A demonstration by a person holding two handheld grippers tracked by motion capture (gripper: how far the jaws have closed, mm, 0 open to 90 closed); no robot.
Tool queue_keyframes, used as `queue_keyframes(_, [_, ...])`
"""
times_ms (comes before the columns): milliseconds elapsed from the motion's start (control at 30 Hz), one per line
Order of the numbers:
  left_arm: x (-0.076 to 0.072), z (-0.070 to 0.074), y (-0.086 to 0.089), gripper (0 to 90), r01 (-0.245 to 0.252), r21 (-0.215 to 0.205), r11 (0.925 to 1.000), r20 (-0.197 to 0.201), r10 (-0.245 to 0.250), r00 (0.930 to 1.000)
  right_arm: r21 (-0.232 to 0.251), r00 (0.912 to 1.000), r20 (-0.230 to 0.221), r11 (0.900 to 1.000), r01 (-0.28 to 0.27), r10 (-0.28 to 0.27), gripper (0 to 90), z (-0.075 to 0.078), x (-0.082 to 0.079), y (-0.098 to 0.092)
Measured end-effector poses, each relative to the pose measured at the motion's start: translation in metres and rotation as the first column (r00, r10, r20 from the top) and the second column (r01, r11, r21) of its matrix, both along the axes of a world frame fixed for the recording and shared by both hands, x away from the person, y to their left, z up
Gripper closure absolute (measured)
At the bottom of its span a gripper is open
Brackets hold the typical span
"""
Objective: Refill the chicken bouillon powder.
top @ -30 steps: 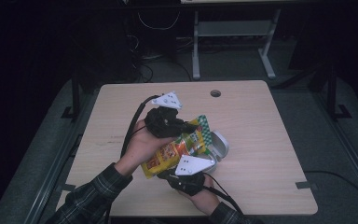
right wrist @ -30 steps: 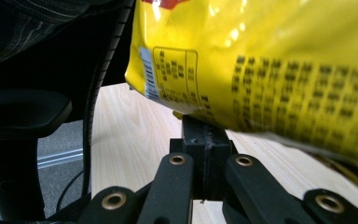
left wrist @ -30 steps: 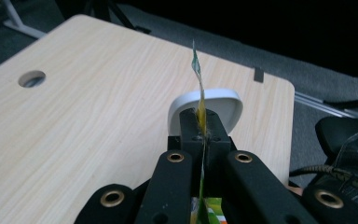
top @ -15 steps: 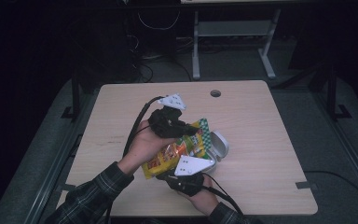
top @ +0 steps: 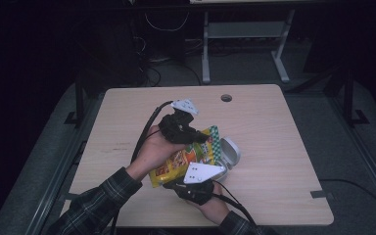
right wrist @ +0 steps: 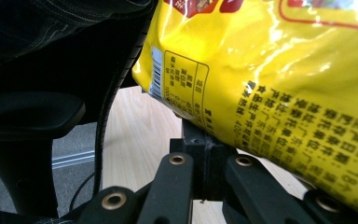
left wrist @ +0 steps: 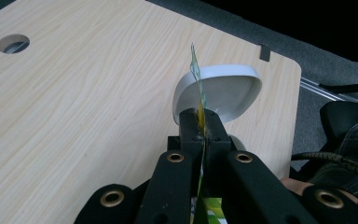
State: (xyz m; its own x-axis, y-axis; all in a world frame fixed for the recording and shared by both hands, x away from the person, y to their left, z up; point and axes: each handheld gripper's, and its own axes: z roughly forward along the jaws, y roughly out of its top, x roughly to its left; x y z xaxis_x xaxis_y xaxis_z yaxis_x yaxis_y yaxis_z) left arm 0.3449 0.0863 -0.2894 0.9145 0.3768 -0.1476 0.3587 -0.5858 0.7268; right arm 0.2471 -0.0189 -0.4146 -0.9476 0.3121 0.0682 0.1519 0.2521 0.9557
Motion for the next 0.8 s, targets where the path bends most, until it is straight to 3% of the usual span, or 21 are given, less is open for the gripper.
queue_keyframes(300, [0.007,-0.004,0.0,90.0,-0.001,0.007,1.0,-0.046,0.001,0.9989,0.006,0.9999,-0.009,1.0,-0.01,0.011,90.0,0.0,0.001,0.001])
queue_keyframes(800, [0.012,-0.001,-0.012,90.0,0.006,0.074,0.9972,-0.049,-0.003,0.9988,0.033,0.9997,-0.019,0.999,-0.012,0.013,90.0,0.002,0.004,-0.002])
